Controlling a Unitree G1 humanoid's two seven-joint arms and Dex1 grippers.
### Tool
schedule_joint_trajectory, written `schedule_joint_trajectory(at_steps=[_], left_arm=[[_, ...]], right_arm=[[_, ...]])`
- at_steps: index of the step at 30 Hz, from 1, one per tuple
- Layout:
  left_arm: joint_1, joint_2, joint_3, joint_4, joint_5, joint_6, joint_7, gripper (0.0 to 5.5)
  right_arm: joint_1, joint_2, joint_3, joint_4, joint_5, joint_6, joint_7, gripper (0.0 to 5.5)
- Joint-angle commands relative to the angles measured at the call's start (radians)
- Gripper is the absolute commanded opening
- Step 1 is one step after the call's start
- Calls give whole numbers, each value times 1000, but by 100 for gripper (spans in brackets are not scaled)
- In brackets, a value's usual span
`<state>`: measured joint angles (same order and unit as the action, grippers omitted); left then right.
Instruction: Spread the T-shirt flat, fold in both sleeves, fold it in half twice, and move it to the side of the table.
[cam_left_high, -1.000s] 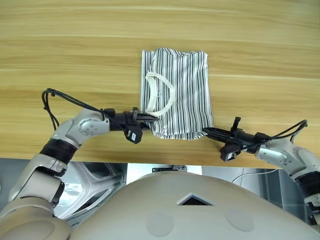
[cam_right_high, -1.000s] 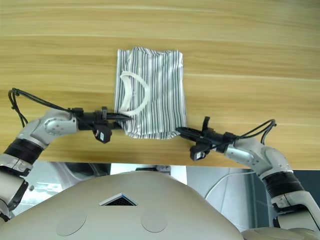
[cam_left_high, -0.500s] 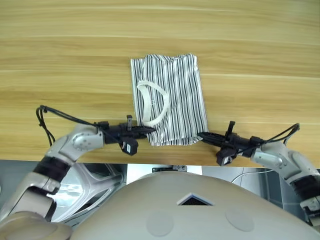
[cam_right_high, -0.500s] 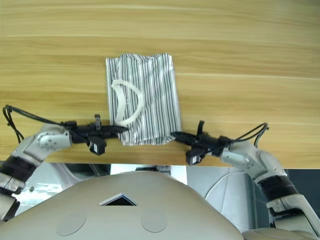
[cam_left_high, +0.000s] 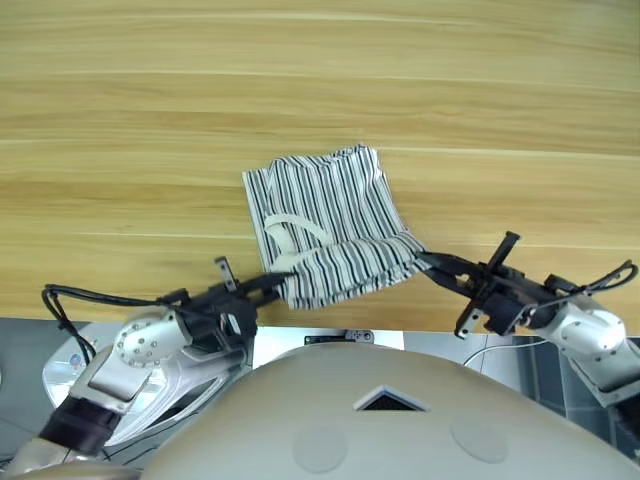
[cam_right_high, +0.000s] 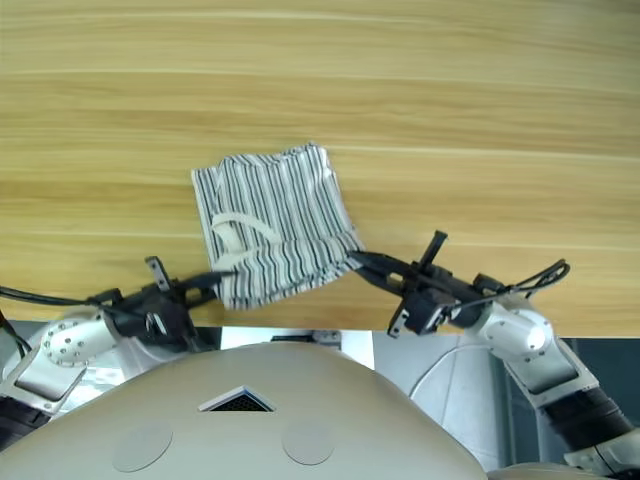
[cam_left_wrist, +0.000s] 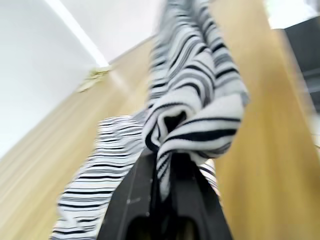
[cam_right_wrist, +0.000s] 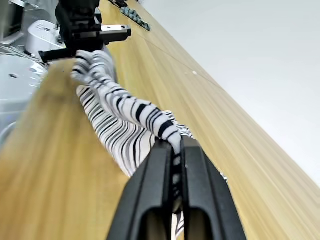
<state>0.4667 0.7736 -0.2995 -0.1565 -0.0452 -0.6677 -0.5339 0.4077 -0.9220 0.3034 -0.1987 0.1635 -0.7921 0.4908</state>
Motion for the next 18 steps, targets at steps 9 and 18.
schedule_joint_trajectory(at_steps=[9, 18], left_arm=[[-96, -232, 18, 74, -128, 242, -7, 7], [-159, -335, 128, 101, -211, 315, 5, 7]], right_arm=[[-263, 281, 49, 175, -83, 190, 92, 3], [-440, 477, 18, 362, -150, 243, 36, 3]])
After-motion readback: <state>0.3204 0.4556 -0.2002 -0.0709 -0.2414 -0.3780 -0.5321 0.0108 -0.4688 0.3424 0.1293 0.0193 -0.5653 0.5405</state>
